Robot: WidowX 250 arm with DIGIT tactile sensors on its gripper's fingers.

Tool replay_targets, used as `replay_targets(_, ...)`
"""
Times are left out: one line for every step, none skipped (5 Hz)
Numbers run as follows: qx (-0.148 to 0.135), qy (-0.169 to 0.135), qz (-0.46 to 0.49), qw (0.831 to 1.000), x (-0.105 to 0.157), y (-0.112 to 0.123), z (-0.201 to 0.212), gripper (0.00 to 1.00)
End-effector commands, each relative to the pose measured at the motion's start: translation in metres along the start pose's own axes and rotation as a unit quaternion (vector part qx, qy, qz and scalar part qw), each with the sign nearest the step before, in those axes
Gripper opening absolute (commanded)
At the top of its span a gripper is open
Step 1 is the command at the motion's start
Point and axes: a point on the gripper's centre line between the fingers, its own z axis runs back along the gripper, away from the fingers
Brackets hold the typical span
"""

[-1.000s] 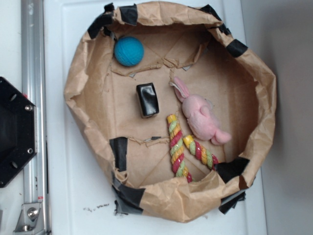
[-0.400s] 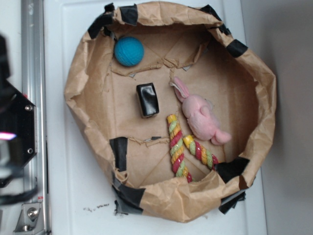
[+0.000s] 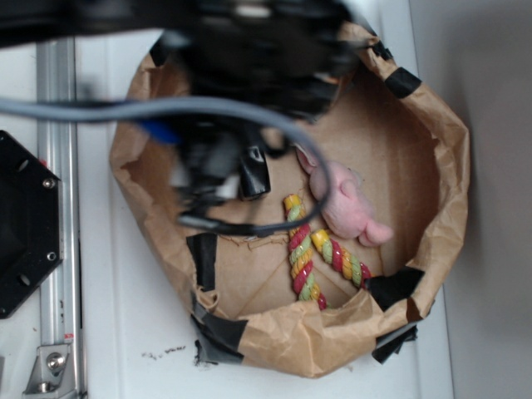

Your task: Grab the black box.

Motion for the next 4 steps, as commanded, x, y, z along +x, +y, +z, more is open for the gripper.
replay_targets(0.05,-0.003,-0.246,0.968,0.014,-0.03,-0.032,1.0)
replay_targets(0.05,-0.003,-0.246,0.968,0.014,-0.03,-0.032,1.0)
replay_targets(0.05,-0.003,-0.246,0.968,0.014,-0.03,-0.032,1.0)
replay_targets(0.057,-0.031,-0.264,0.962,0.003,-0.043,-0.068,1.0)
